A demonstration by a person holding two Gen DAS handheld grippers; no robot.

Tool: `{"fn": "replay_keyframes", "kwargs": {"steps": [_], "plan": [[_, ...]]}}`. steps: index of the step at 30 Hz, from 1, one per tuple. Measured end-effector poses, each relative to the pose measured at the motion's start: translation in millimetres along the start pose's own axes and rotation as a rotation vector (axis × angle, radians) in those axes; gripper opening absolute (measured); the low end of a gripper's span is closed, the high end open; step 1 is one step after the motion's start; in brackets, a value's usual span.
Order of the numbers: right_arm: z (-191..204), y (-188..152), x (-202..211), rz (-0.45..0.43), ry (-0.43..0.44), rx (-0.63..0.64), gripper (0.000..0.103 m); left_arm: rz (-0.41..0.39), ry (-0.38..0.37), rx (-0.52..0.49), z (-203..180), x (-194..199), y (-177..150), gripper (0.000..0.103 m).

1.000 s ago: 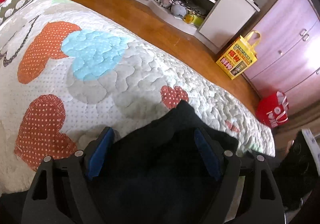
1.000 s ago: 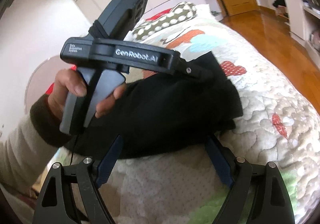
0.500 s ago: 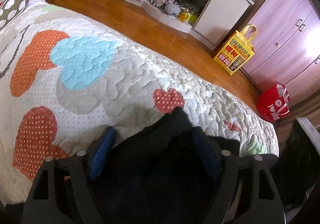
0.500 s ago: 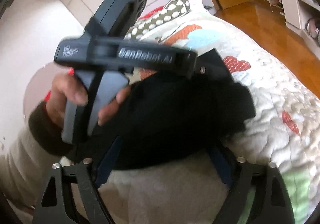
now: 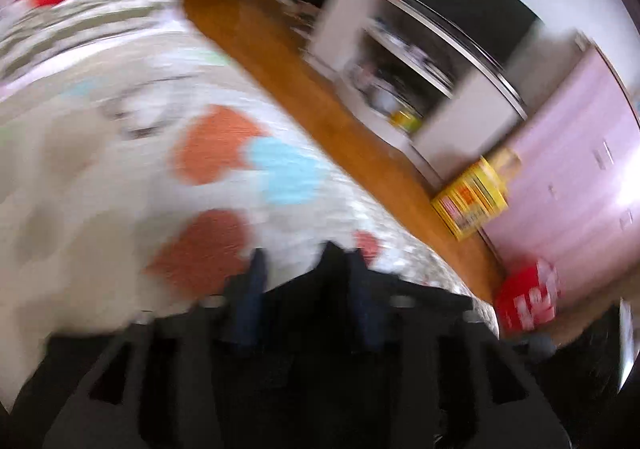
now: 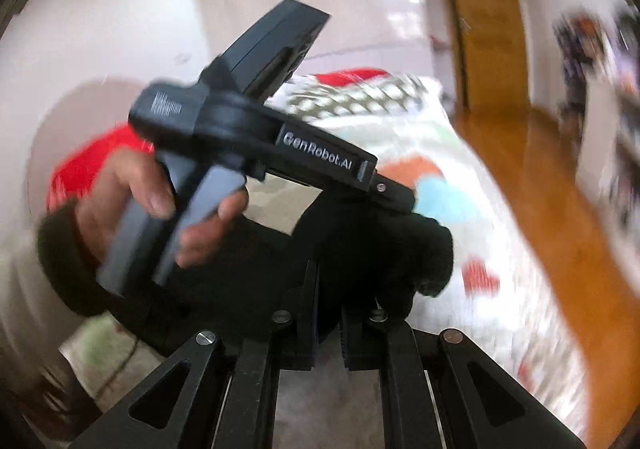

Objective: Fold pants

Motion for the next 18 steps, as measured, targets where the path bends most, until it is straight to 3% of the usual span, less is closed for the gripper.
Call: {"fn": "replay_keyframes", "kwargs": {"steps": [4,7,9,10,12,15,18], "plan": [[75.5,-2.0,-15.0,-0.021,0.033,0.241,0.007,-0.083,0.098,0.177,60.2,71.0,-21.3,0.06],[132.2,-23.2,-36.3,0.024,0.123,0.368,0.013,-0.105,0.158,0.273,93.8,109.5,-51.7,0.069],[164.2,-45.6,-49.2,0.105,0.211,0.414,0.036,-0.087,0.18,0.315,101.9,121.9,-75.0,0.071],[170.4,-51.1,-48.7,0.122,0.249,0.414,0.039,-0.073,0.196,0.334,106.0,128.0,-89.2,0.071],[172.7,-54.3,-35.2,0.111,0.294,0.394,0.053,-0.062,0.202,0.349,107.8,134.9,-108.0,0.073],[144.1,-42.7,-19.6,0.088,0.347,0.283,0.068,-0.055,0.191,0.385,106.6,135.6,-132.9,0.075],[97.7,-29.0,-27.0,0.117,0.326,0.123,0.069,-0.083,0.171,0.428,105.2,127.2,-146.0,0.078]]}}
Point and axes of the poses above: each gripper's, at about its wrist camera, not at the fingertips, and x roughly against the way its jaws point, z to its left, y to its top, the point moved 6 cm from there along -x, roughly the way its jaws point, and after that the axes turned 8 degrees about -y, right-handed, at the moved point
